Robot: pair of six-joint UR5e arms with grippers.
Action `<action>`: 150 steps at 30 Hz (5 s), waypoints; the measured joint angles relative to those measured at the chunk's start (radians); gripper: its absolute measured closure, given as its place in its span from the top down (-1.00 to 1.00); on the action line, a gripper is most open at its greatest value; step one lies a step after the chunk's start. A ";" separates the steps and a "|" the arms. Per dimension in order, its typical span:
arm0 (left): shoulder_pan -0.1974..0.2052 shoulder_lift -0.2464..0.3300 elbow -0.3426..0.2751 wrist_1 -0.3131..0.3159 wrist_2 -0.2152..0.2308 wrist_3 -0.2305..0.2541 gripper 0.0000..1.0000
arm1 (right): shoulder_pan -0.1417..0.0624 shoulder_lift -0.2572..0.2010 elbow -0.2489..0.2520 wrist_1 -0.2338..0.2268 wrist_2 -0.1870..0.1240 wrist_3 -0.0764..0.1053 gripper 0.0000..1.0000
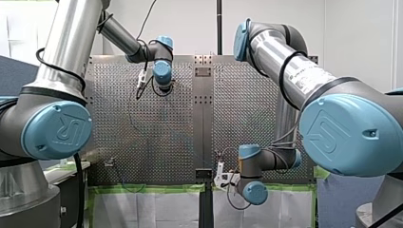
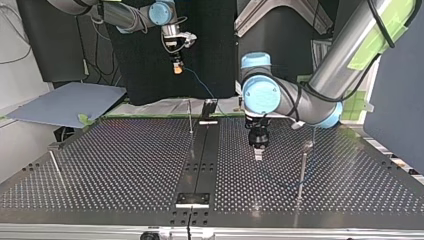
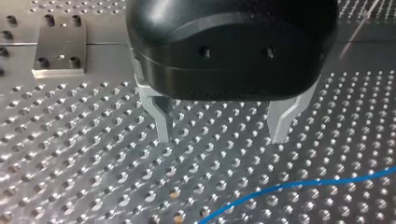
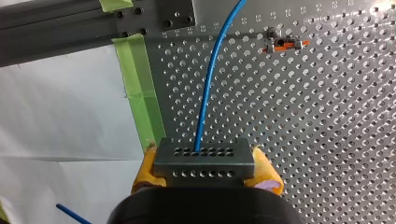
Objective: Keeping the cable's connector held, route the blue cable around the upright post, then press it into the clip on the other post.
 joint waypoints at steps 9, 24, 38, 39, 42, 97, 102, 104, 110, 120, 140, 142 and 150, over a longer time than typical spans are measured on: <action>0.009 -0.004 0.000 0.067 0.010 0.012 0.98 | 0.000 0.000 0.000 0.001 0.000 0.000 -1.00; 0.021 -0.081 0.113 0.011 0.004 0.045 0.98 | 0.000 0.000 -0.002 0.000 0.000 0.000 -1.00; 0.029 -0.160 0.175 -0.028 -0.077 0.162 0.98 | 0.000 0.000 -0.003 0.002 0.000 0.000 -1.00; 0.030 -0.160 0.175 -0.028 -0.082 0.167 0.98 | 0.000 0.000 -0.003 0.002 0.000 0.000 -1.00; 0.032 -0.160 0.175 -0.028 -0.094 0.180 0.98 | 0.000 0.000 -0.003 0.003 0.000 0.000 -1.00; -0.035 -0.420 0.175 -0.050 -0.214 0.258 0.98 | 0.000 0.000 -0.003 0.006 0.000 0.000 -1.00; -0.041 -0.435 0.175 -0.048 -0.213 0.249 0.98 | 0.000 0.000 -0.003 0.005 0.000 0.000 -1.00; -0.046 -0.442 0.175 -0.048 -0.209 0.247 0.98 | 0.000 0.000 -0.003 0.005 0.000 0.000 -1.00; -0.062 -0.487 0.175 -0.041 -0.171 0.217 0.98 | 0.000 -0.001 -0.003 0.005 0.000 -0.001 -1.00; -0.082 -0.559 0.174 -0.036 -0.082 0.149 0.98 | 0.000 -0.001 -0.003 0.003 -0.001 -0.002 -1.00; -0.129 -0.644 0.174 -0.105 -0.011 0.104 0.98 | 0.001 0.000 -0.003 0.004 -0.003 -0.005 -1.00; -0.134 -0.664 0.174 -0.117 -0.001 0.102 0.98 | -0.001 -0.001 -0.003 0.004 -0.002 -0.005 -1.00; -0.146 -0.725 0.175 -0.137 0.035 0.092 0.98 | -0.007 0.000 -0.003 0.004 -0.002 -0.006 -1.00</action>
